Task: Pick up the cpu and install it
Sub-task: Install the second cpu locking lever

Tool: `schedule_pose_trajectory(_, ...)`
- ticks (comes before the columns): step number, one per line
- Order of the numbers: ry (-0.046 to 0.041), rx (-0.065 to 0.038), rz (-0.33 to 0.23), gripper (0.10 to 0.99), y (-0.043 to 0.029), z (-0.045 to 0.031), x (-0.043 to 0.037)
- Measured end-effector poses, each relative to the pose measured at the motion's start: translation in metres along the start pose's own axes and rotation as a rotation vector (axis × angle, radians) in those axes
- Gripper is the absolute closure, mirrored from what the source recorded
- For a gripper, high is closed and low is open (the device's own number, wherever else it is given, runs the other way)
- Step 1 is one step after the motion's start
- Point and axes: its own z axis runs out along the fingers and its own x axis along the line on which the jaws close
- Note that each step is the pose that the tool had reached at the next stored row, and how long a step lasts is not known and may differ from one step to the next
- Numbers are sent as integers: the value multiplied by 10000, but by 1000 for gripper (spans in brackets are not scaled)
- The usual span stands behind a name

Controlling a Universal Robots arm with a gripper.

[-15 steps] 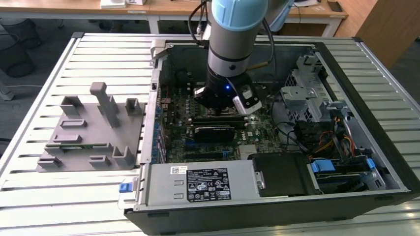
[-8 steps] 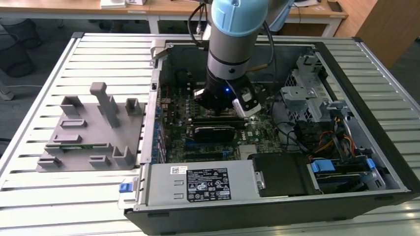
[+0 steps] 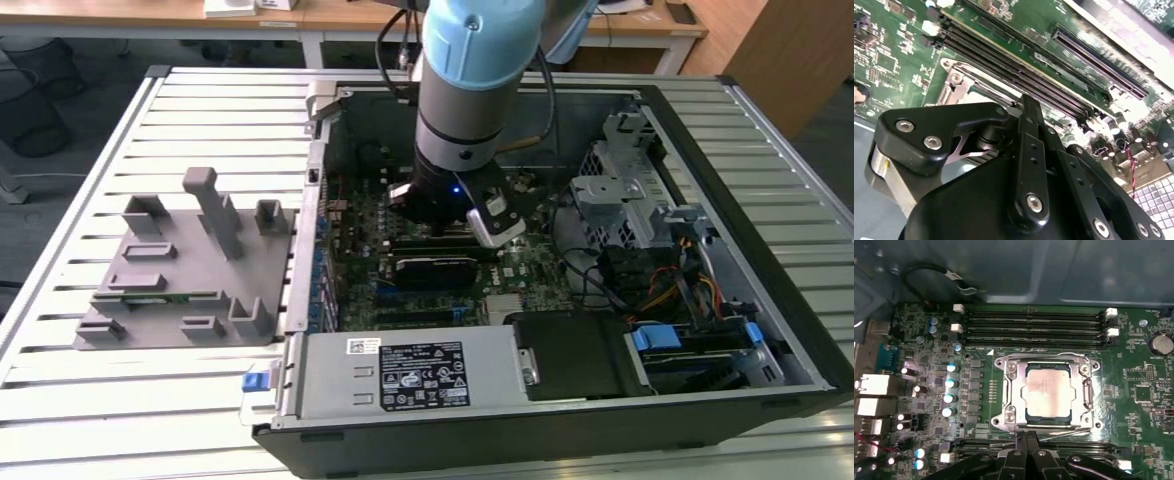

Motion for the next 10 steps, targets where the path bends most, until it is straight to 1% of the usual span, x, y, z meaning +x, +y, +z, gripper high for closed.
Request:
schedule_pose_trajectory(2, -1, -63, -2, 980, -16, 1, 22)
schedule_pose_trajectory(7, -1, -115, -3, 980, -32, 58, 42)
schedule_pose_trajectory(10, -3, -206, -5, 980, -56, 63, 57)
